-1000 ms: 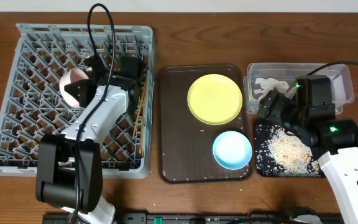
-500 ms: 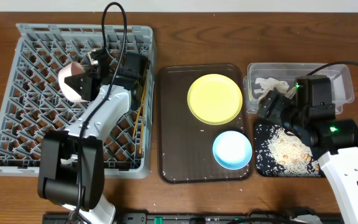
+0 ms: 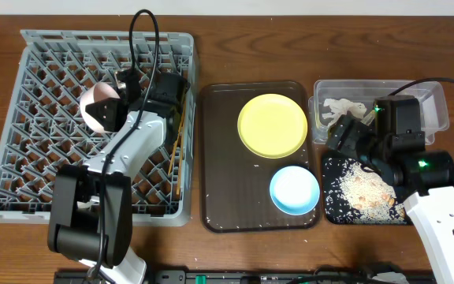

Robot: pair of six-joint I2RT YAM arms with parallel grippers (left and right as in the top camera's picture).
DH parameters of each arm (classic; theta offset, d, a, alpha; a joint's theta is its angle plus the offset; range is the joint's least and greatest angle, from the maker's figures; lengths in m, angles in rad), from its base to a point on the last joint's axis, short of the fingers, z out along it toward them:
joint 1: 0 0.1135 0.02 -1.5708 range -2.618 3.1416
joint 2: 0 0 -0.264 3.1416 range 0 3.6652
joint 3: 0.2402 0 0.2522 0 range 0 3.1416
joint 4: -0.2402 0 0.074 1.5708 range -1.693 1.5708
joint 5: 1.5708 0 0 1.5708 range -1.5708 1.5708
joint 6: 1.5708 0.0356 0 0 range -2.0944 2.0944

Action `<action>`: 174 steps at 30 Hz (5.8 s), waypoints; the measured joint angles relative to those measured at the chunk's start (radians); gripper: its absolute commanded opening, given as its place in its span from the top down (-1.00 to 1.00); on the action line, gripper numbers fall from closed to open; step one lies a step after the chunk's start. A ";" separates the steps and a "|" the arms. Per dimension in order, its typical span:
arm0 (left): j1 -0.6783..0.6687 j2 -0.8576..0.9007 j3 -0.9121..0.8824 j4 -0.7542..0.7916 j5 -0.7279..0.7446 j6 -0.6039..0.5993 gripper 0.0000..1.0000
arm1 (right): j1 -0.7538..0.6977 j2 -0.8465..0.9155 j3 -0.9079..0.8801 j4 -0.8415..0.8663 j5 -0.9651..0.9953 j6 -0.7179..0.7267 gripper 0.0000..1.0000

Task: Sort waste into correct bins and load items into the dishwasher
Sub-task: 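Carry the pink bowl with the left gripper and set it in the rack, then move the left gripper to the light-blue bowl and grasp its rim, then carry the light-blue bowl with the left gripper into the rack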

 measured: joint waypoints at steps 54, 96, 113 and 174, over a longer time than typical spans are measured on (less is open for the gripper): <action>-0.445 -0.352 0.092 -0.127 1.320 -0.181 -0.05 | 0.000 0.000 0.000 -0.014 0.000 0.000 -0.86; -0.370 -0.462 0.255 -0.639 0.710 -0.326 0.85 | 0.000 0.000 0.000 -0.035 0.000 0.000 -0.86; 0.037 -0.097 0.231 -0.401 0.046 -0.182 0.85 | 0.000 0.000 0.000 -0.016 0.000 0.000 -0.87; -0.046 -0.055 0.218 -0.499 0.477 -0.165 -0.31 | 0.000 0.000 0.000 -0.018 0.001 0.000 -0.85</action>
